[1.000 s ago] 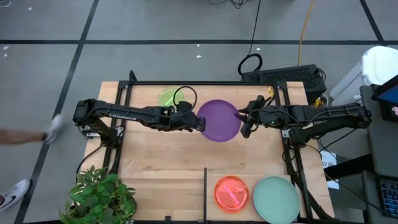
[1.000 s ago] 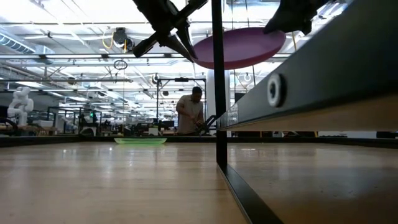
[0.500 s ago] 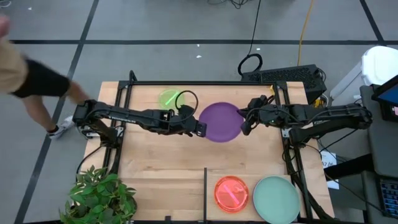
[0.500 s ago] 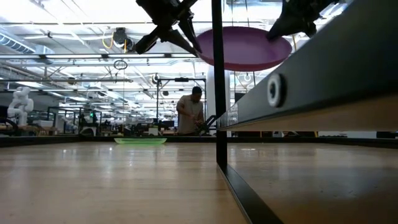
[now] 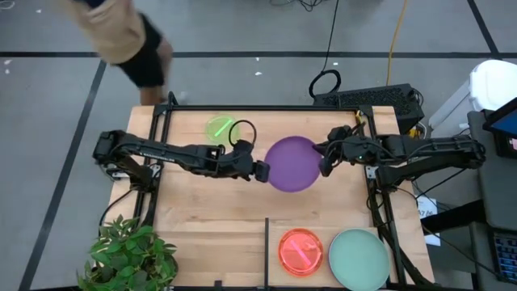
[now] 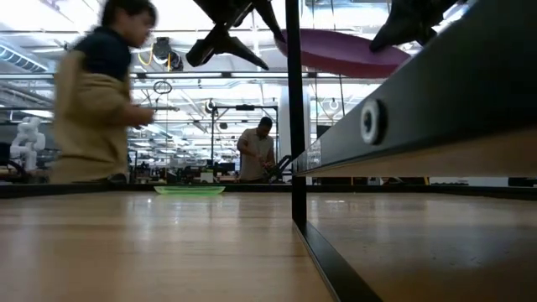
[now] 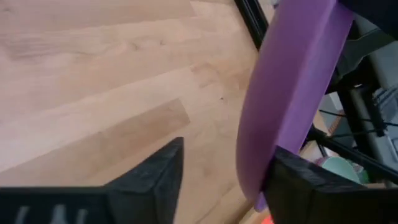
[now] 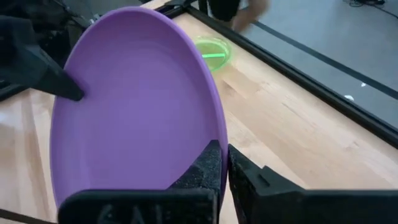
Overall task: Place and stack plates onto a shelf
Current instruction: Stack the purple plate on top of the blue plate on the shelf
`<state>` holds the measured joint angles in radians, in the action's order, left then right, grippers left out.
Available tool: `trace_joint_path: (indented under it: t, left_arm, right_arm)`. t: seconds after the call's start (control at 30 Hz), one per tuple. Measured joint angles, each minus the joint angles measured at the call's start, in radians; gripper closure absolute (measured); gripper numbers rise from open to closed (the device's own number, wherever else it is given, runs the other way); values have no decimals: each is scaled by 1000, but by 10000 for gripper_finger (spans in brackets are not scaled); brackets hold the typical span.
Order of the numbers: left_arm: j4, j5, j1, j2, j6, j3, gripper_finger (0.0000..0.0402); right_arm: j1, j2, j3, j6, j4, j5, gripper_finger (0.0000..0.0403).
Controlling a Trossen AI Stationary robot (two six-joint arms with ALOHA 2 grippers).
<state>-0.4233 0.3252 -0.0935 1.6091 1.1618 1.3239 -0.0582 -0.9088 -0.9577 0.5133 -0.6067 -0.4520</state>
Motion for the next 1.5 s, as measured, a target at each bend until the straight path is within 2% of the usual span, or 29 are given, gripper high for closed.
trace_joint_path:
  t: [0.17,0.47,0.67,0.77,1.07,1.23,1.5]
  left_arm:
    - [23,-72,5,-51,-29,0,177]
    - [-28,-116,7,-155,-102,0,174]
    - [-95,-116,16,-180,-130,0,174]
    - [-114,-116,16,-180,-129,0,174]
    - [-123,-118,15,-180,-152,0,174]
    - [-126,-118,16,-180,-159,0,174]
    - [-129,-141,13,-180,-164,0,174]
  right_arm:
    - [-1,25,0,39,-16,42,402]
    - [-1,45,0,43,-71,75,402]
    - [-3,66,-11,18,-87,217,402]
    - [-3,65,-70,16,-156,274,402]
    - [-3,22,-273,-35,-513,414,402]
    - [-19,1,-280,-24,-613,560,402]
    - [-132,-41,-280,-37,-668,621,402]
